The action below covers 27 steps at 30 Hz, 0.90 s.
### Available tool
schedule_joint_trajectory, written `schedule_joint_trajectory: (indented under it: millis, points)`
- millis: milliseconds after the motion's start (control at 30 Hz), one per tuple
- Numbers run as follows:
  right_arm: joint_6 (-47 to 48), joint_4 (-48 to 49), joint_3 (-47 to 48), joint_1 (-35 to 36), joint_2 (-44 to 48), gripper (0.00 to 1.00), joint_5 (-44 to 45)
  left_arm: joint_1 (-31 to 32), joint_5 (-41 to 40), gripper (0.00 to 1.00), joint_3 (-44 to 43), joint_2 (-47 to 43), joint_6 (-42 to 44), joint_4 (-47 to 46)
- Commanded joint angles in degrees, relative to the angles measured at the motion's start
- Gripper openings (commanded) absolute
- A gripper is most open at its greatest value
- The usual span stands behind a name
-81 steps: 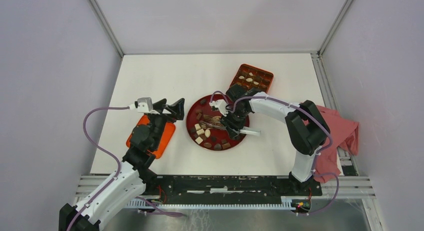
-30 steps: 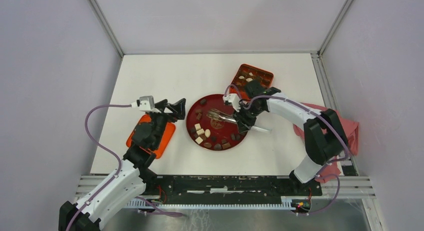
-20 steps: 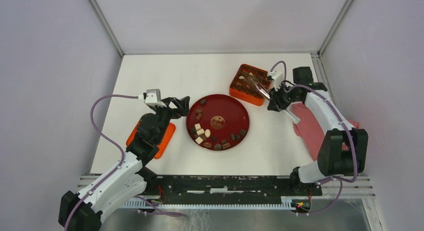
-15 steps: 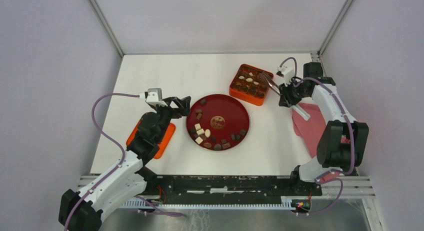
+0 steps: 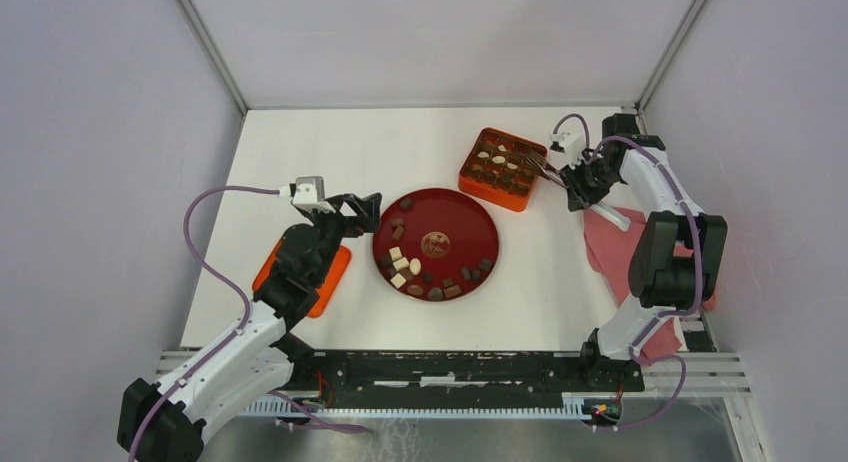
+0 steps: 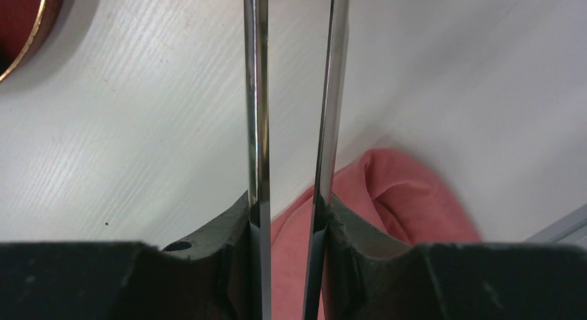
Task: Pack the chocolate
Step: Place the fake chocolate in the packing box.
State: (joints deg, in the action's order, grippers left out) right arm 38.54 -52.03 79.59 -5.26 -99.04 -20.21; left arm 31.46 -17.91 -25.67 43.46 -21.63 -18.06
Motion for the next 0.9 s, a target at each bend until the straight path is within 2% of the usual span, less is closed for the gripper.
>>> schedule_joint_trajectory:
  millis: [0,233,867]
  points:
    - [2.2,-2.1,1.5,0.2,0.6,0.03,2.3,-0.3,-0.6,1.00,-1.7,-0.6,-1.3,-0.9]
    - [2.2,-1.6,1.1,0.7,-0.3,0.06,3.4,-0.2,-0.7,1.00,-1.6,-0.7,-1.4,-0.9]
    - [2.2,-0.6,0.8,2.2,-2.0,0.26,6.6,-0.2,-0.9,1.00,-1.7,-0.5,-1.5,-0.8]
